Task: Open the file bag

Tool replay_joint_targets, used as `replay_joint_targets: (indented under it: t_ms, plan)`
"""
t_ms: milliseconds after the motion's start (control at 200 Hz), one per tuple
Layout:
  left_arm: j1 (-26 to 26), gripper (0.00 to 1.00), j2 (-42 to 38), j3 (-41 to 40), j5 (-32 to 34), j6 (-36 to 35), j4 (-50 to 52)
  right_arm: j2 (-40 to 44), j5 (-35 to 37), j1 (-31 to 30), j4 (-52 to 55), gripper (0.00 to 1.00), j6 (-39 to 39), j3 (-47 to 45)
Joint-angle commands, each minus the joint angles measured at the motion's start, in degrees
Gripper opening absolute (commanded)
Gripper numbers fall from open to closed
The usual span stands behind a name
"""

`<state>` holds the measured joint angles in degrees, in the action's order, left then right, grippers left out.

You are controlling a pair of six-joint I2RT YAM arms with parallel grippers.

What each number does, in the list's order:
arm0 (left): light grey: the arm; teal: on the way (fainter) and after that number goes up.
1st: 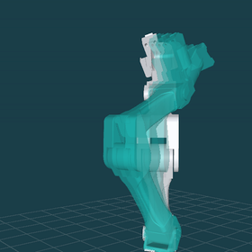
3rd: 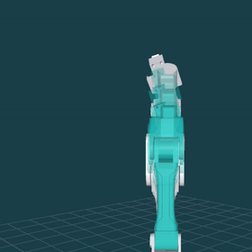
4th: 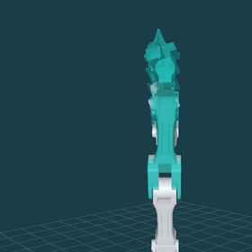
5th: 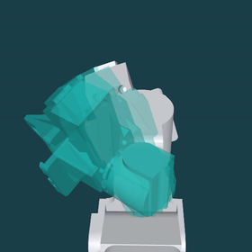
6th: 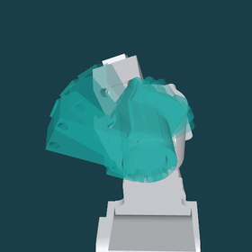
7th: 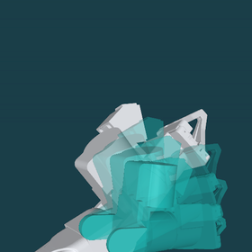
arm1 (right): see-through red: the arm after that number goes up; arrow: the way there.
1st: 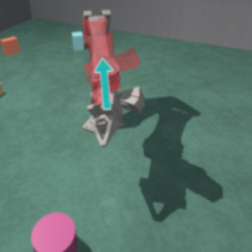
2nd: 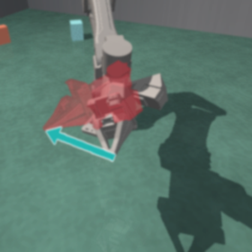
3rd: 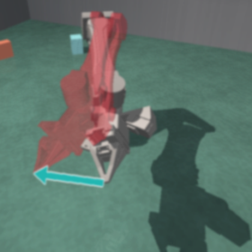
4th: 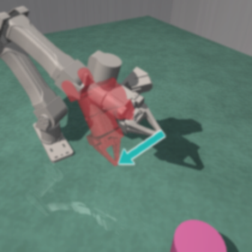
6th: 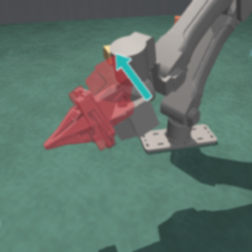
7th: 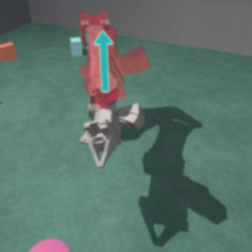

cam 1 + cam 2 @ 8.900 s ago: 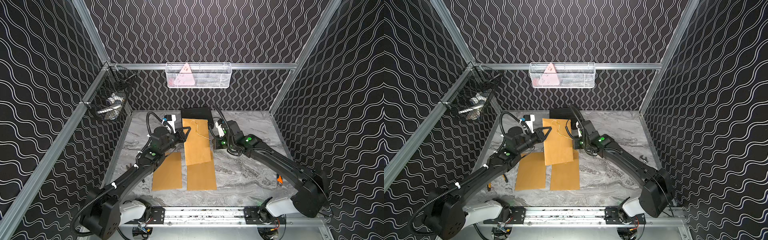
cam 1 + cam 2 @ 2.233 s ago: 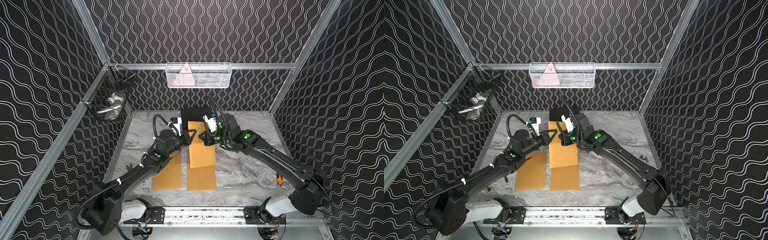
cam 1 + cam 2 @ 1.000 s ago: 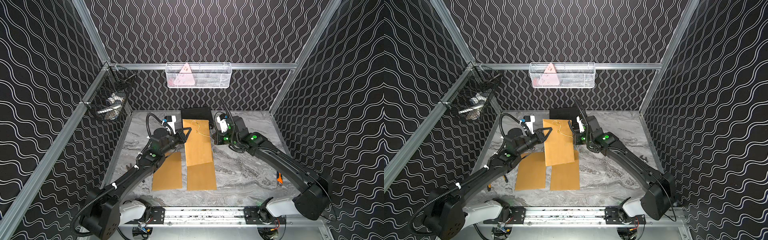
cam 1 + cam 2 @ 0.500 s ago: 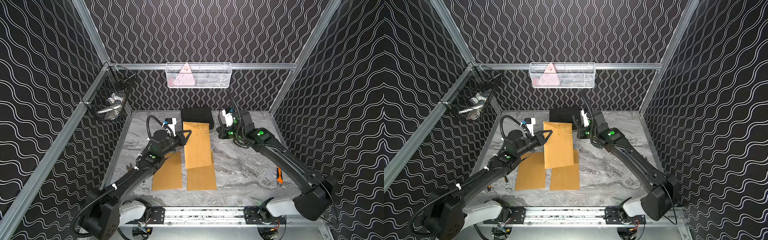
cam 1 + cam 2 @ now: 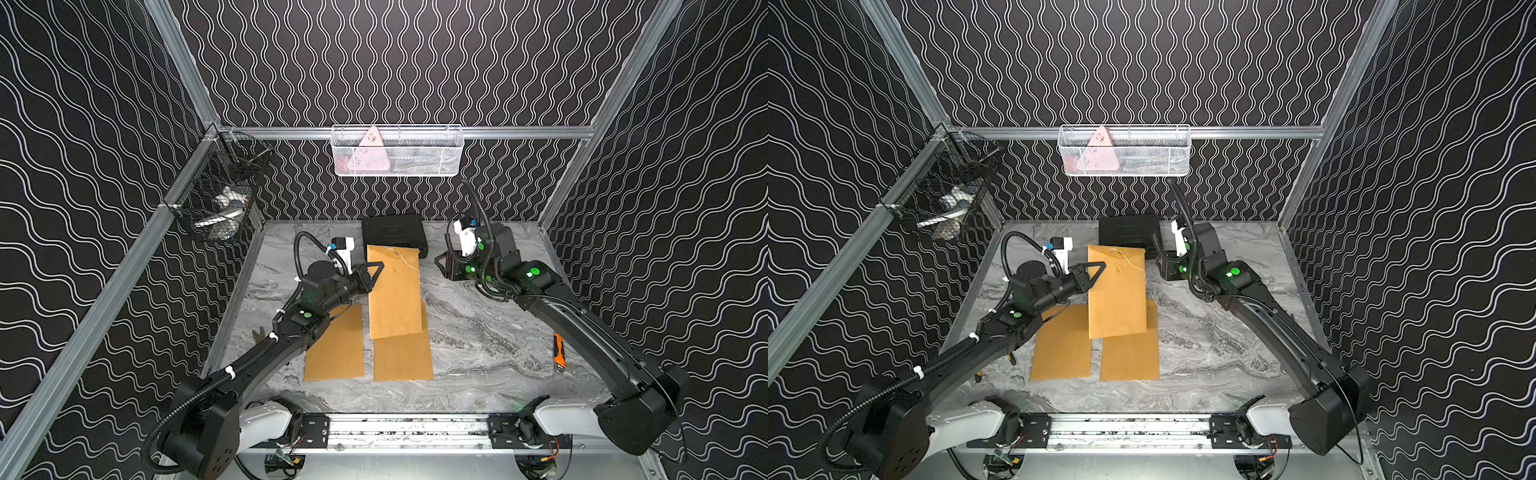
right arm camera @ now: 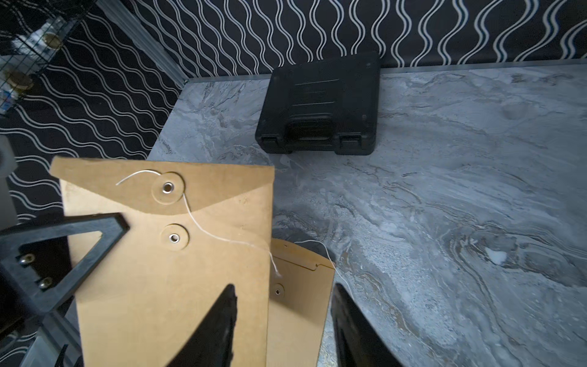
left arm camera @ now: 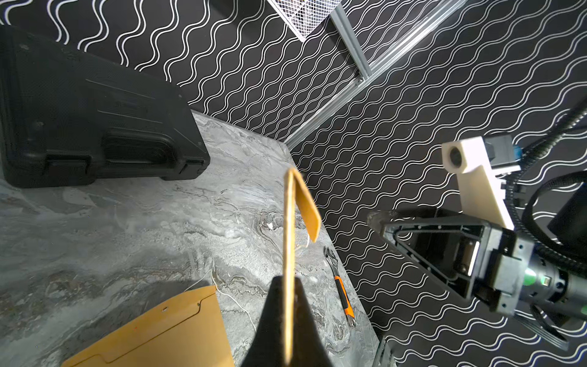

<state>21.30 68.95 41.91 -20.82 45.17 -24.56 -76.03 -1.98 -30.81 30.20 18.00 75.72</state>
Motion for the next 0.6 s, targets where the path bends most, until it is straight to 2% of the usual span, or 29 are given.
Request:
replay_joint_targets:
  t_ms: [0, 255, 596]
  plan:
    - [-0.09, 0.0, 0.87, 0.5, -2.03, -0.88, -4.87, 1.76, 0.68, 1.42, 0.57, 0.52, 0.11, -1.54]
    - [-0.02, 0.0, 2.74, -0.63, -5.89, 1.05, -11.57, 1.88, -6.37, 3.56, -3.38, 0.56, 0.8, -5.81]
    - [-0.02, 0.0, 1.28, -2.9, -8.0, 1.72, -13.72, -1.2, -11.56, 3.65, -9.5, 0.57, 3.07, -7.79]
